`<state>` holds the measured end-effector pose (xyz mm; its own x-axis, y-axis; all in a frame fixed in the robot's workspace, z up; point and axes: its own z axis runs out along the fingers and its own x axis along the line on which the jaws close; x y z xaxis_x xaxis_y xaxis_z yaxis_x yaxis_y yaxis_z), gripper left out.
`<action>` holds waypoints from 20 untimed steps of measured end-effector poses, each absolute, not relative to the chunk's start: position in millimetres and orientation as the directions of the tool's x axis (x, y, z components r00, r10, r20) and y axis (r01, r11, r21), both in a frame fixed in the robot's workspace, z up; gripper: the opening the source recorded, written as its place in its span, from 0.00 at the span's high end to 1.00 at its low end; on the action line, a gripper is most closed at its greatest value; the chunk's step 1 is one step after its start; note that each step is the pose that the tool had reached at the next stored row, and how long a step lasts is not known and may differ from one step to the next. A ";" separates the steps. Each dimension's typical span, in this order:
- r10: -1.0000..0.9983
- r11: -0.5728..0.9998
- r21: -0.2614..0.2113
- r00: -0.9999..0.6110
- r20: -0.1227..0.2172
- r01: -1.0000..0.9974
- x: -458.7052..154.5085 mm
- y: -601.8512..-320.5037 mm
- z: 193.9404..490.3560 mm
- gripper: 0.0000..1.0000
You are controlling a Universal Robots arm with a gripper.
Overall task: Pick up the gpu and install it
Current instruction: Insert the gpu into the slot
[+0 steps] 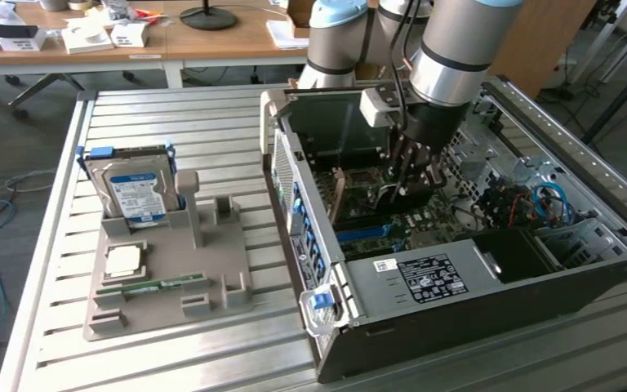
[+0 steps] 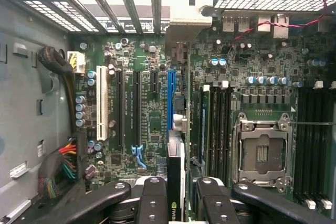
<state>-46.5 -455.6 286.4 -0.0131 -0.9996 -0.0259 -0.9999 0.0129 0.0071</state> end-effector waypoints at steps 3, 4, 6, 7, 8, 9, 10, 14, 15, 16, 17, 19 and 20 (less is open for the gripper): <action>-1.000 0.013 0.007 -0.013 -0.026 -1.000 -48.8 -455.5 285.9 0.74; -1.000 0.013 0.007 -0.013 -0.026 -1.000 -49.9 -455.5 285.8 0.74; -1.000 0.013 0.007 -0.013 -0.026 -1.000 -52.2 -455.5 285.7 0.74; -1.000 0.013 0.007 -0.013 -0.026 -1.000 -53.0 -455.5 285.6 0.74; -1.000 0.013 0.007 -0.013 -0.026 -1.000 -53.6 -455.5 285.6 0.74; -1.000 0.013 0.007 -0.013 -0.026 -1.000 -53.9 -455.5 285.5 0.74; -1.000 0.013 0.007 -0.013 -0.026 -1.000 -54.0 -455.5 285.4 0.74; -1.000 0.013 0.007 -0.013 -0.026 -1.000 -54.4 -455.5 285.1 0.74; -1.000 0.013 0.007 -0.013 -0.026 -1.000 -54.4 -455.5 284.6 0.74; -1.000 0.013 0.007 -0.013 -0.027 -1.000 -54.4 -455.5 284.1 0.74; -1.000 0.013 0.007 -0.013 -0.026 -1.000 -54.5 -455.5 283.7 0.74; -1.000 0.013 0.007 -0.013 -0.026 -1.000 -54.5 -455.5 282.6 0.74; -1.000 0.013 0.007 -0.013 -0.026 -1.000 -54.6 -455.5 282.1 0.74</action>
